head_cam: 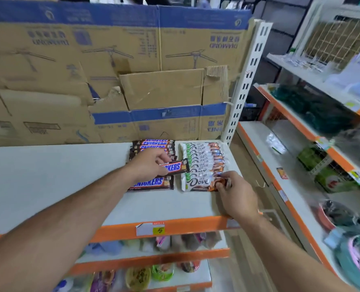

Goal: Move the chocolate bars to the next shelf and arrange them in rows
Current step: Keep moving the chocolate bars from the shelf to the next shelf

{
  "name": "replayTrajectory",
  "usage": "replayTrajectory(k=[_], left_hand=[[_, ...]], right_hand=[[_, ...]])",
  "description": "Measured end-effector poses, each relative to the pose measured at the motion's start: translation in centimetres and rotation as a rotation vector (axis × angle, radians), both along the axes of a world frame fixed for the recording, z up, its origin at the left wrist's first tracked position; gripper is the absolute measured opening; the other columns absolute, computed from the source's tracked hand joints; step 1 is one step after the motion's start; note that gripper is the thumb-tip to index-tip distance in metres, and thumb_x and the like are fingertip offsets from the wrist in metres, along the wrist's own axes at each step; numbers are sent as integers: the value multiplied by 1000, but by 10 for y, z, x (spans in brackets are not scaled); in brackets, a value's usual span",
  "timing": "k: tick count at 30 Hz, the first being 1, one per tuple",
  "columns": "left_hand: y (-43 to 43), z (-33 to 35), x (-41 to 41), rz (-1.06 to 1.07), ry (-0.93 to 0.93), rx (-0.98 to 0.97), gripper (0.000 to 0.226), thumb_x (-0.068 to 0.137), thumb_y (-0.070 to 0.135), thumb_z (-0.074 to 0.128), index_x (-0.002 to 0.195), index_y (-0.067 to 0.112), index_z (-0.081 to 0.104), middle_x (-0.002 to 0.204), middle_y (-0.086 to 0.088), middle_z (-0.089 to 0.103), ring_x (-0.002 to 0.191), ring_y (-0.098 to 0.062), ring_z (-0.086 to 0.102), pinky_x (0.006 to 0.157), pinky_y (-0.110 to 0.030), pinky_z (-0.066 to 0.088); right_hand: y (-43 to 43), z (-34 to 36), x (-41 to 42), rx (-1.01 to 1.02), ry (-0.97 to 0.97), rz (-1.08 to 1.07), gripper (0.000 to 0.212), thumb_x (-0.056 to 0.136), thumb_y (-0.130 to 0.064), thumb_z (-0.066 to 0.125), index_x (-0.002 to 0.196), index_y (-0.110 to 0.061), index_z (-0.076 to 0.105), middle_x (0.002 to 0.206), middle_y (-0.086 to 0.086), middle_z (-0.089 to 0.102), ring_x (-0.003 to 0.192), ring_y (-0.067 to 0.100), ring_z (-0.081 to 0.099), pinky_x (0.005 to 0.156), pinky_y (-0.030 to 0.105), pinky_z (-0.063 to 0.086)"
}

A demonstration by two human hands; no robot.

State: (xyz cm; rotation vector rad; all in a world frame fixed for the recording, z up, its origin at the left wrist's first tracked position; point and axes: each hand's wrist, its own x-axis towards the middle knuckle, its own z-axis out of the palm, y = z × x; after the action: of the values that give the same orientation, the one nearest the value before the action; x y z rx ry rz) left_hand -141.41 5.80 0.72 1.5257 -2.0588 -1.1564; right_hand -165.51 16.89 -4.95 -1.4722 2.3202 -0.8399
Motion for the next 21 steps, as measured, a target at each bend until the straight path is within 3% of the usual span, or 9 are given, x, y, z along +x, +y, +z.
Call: replayTrajectory(k=[6, 12, 17, 21], left_hand=[[12, 0, 11, 44, 2, 23, 25, 79, 9, 75, 92, 27, 65, 96, 1, 66, 83, -13, 64, 71, -27, 50], [27, -2, 39, 87, 2, 65, 23, 80, 7, 75, 96, 21, 65, 98, -1, 67, 89, -16, 67, 64, -23, 50], [23, -6, 73, 141, 39, 71, 20, 82, 4, 72, 95, 17, 63, 95, -3, 69, 91, -21, 68, 64, -27, 53], [7, -10, 106, 162, 51, 79, 19, 83, 6, 71, 96, 16, 63, 95, -5, 70, 86, -19, 67, 60, -24, 47]], right_hand=[[-1, -8, 2, -46, 66, -52, 38, 87, -40, 64, 120, -24, 51, 120, 1, 49, 102, 27, 58, 74, 36, 47], [3, -13, 12, -178, 166, 7, 32, 84, -28, 65, 113, -17, 58, 113, 8, 53, 108, 31, 51, 75, 40, 52], [6, -16, 63, -187, 260, 366, 21, 75, -22, 70, 96, -19, 67, 94, 3, 60, 87, 28, 59, 69, 34, 50], [-5, -14, 123, -182, 309, 690, 9, 81, -32, 62, 82, -23, 59, 85, -4, 55, 81, 23, 56, 63, 32, 45]])
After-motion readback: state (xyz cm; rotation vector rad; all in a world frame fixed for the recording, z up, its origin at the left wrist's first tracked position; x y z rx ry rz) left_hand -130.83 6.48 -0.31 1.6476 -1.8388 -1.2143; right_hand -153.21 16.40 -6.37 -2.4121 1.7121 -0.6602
